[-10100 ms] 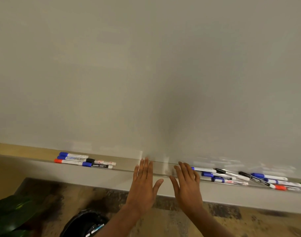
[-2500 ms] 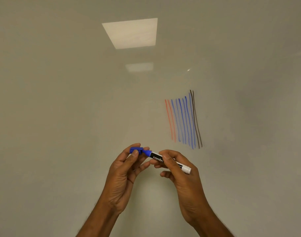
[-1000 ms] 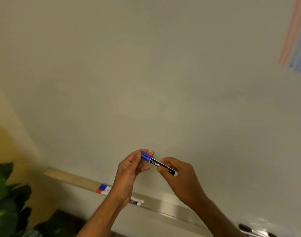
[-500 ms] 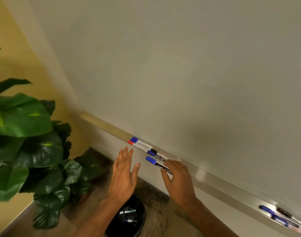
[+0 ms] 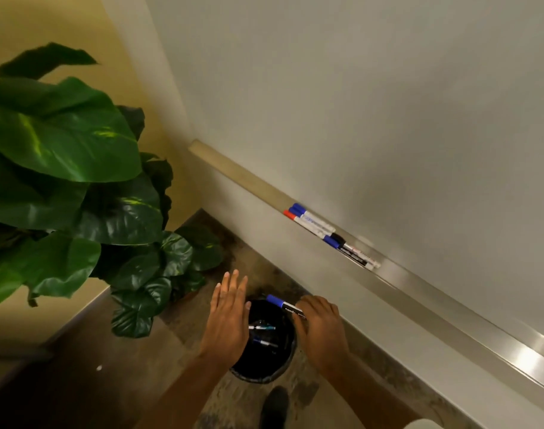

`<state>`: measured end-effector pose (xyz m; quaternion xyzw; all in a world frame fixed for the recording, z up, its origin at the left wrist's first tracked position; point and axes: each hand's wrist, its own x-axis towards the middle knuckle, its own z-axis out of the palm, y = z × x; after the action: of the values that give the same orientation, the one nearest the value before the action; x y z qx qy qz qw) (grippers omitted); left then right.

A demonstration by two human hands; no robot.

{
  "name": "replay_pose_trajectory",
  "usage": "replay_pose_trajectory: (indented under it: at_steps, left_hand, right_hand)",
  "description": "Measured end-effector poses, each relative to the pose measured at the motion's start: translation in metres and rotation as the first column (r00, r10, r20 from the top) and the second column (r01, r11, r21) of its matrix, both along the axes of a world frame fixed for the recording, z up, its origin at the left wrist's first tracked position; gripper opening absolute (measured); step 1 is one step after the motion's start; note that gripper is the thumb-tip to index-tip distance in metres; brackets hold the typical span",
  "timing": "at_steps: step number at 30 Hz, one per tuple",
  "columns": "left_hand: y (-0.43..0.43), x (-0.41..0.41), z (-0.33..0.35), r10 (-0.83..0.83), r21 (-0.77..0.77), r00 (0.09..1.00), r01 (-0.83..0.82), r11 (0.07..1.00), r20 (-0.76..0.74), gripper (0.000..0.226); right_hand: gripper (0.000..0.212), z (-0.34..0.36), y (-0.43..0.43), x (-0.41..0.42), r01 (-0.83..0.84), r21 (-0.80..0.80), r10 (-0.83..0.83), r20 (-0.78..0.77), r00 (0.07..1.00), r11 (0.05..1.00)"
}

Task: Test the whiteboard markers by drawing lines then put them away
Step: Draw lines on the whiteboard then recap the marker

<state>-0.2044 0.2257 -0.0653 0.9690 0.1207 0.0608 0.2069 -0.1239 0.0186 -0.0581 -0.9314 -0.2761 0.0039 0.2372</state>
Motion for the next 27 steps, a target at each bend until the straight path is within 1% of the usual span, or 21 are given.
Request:
replay_pose_trajectory:
  at_steps: [2,4,8,12,14,17,20,23,27]
  left_hand:
    - [0.006,-0.003,-0.011,-0.007,0.008,1.0,0.007,1.0,-0.014,0.056]
    - [0.012,-0.007,-0.02,-0.007,0.011,1.0,0.007,1.0,-0.02,0.055]
    - [0.022,-0.012,-0.031,0.022,0.008,1.0,-0.022,1.0,-0.022,0.054]
    - [0.029,-0.015,-0.038,0.042,0.015,0.999,-0.042,0.999,-0.019,0.054]
    - [0.032,-0.016,-0.041,0.06,0.016,0.998,-0.059,0.998,-0.015,0.054]
    - [0.036,-0.017,-0.043,0.079,0.005,0.997,-0.079,0.997,-0.01,0.054]
    - [0.039,-0.018,-0.043,0.085,-0.004,0.996,-0.085,0.996,-0.01,0.054]
    - [0.041,-0.019,-0.042,0.09,0.002,0.996,-0.09,0.996,-0.018,0.054]
    - [0.039,-0.017,-0.038,0.084,-0.003,0.996,-0.085,0.996,-0.028,0.054]
  right_hand:
    - [0.02,-0.011,0.01,-0.003,-0.025,-0.012,0.026,0.026,0.999,1.0]
    - [0.026,-0.022,0.02,-0.005,-0.047,-0.032,0.048,0.031,0.998,0.998]
    - [0.018,-0.043,0.038,-0.01,-0.076,-0.083,0.077,0.011,0.997,0.994]
    - [0.018,-0.06,0.054,-0.012,-0.101,-0.103,0.099,-0.024,0.995,0.99]
    - [0.022,-0.066,0.062,-0.013,-0.102,-0.112,0.097,-0.043,0.994,0.989]
    - [0.036,-0.07,0.072,-0.014,-0.089,-0.148,0.079,-0.07,0.994,0.985]
    - [0.042,-0.07,0.071,-0.016,-0.072,-0.128,0.063,-0.074,0.995,0.989]
    - [0.044,-0.062,0.064,-0.016,-0.057,-0.095,0.052,-0.052,0.997,0.994]
    - [0.045,-0.051,0.049,-0.014,0.001,-0.039,-0.001,-0.016,1.0,0.999]
